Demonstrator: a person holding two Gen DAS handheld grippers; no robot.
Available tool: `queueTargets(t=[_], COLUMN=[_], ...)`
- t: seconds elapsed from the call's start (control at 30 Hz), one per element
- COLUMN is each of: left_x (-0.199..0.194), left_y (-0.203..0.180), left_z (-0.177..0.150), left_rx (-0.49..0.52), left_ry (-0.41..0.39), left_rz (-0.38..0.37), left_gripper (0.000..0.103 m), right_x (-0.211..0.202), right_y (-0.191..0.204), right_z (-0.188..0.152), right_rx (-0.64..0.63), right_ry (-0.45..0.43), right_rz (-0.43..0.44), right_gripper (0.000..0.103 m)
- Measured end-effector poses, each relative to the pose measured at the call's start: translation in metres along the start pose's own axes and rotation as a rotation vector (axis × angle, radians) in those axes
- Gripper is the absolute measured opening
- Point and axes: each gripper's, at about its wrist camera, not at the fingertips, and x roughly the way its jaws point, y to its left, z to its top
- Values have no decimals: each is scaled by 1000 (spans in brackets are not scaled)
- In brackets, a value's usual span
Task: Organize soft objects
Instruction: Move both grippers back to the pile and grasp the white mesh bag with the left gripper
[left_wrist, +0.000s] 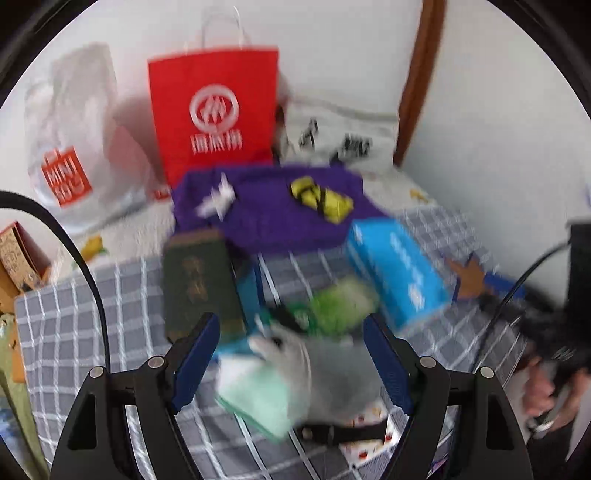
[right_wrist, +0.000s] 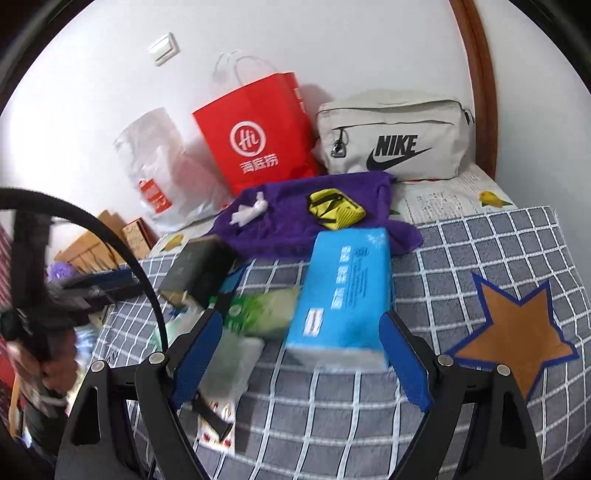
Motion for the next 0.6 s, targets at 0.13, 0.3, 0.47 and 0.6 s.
queueTargets(t=[0.13,0.3,0.47,0.6], left_x=[25,67,65,52], left_y=[-16,-35,-53,-43], left_z=[-30,-59,-65,-59], left_rx=[29,46,165,127], left_ry=[53,163,108,110], left_rz=[27,21,147,99], left_gripper=[79,79,35,14], right_x=[-19,-35,-37,-36], right_y=[3,-7,-14,-11], right_z=[-10,-15,-19,-22], right_rx=[-17,0,19,12], right_ry=[-25,-40,-41,-46], right_rz=[-9,-47,-60,-55], right_gripper=[87,87,87,87])
